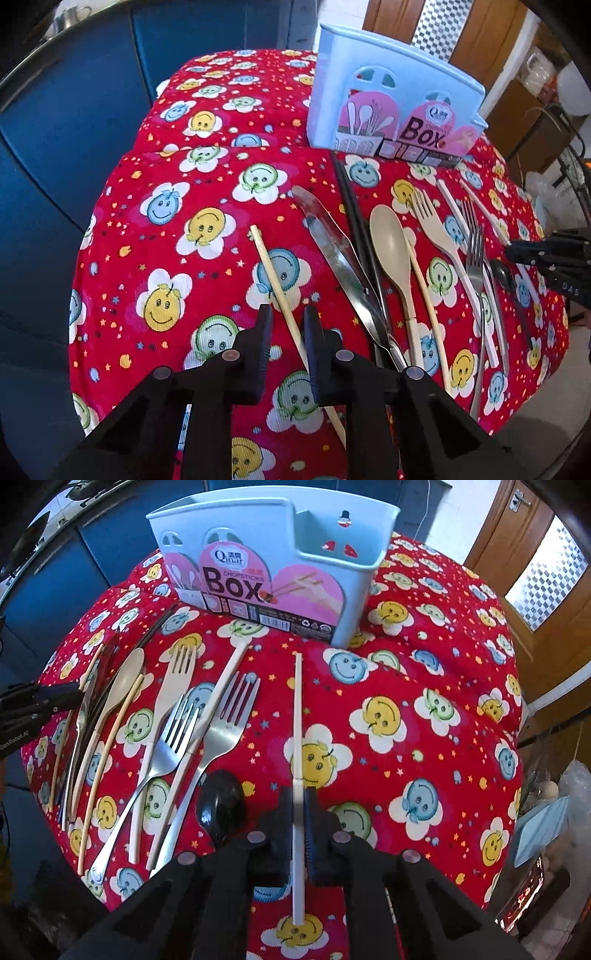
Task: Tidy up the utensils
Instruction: 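Grasp the wooden chopstick with the left tool while the right tool lifts the white chopstick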
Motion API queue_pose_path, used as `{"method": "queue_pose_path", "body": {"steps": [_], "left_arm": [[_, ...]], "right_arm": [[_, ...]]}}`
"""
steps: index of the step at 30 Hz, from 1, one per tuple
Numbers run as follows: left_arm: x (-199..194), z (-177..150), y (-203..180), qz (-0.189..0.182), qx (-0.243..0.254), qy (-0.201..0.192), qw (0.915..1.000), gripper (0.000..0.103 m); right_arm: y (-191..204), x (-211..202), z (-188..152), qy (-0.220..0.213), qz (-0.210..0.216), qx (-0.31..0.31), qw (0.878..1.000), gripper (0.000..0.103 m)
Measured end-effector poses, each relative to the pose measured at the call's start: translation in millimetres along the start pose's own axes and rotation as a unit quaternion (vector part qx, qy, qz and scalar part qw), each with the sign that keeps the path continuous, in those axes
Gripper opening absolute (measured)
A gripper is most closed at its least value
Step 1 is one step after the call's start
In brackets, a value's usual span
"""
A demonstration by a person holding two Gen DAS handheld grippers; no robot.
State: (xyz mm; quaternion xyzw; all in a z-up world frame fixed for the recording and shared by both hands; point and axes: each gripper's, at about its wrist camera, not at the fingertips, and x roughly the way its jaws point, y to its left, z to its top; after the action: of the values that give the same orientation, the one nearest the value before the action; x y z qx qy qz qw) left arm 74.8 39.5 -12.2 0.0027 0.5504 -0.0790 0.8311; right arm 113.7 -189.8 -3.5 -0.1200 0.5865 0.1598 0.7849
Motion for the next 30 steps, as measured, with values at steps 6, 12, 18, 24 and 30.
{"method": "queue_pose_path", "body": {"steps": [6, 12, 18, 24, 30], "left_arm": [[5, 11, 0, -0.003, -0.001, 0.033, 0.9994, 0.017], [9, 24, 0, -0.016, 0.005, 0.072, 0.9973, 0.014], [10, 31, 11, -0.037, -0.019, 0.071, 0.9966, 0.005], [-5, 27, 23, -0.061, -0.037, 0.024, 0.9972, 0.005], [-38, 28, 15, -0.086, -0.039, -0.056, 0.994, 0.005]], "right_arm": [[3, 7, 24, 0.025, 0.002, -0.012, 1.0, 0.009], [5, 17, 50, 0.066, 0.012, -0.029, 0.997, 0.009], [4, 18, 61, 0.046, 0.015, -0.031, 0.998, 0.007], [-13, -9, 35, -0.039, 0.054, 0.017, 0.998, 0.006], [-26, -46, 4, -0.149, 0.096, 0.061, 0.982, 0.006]]}}
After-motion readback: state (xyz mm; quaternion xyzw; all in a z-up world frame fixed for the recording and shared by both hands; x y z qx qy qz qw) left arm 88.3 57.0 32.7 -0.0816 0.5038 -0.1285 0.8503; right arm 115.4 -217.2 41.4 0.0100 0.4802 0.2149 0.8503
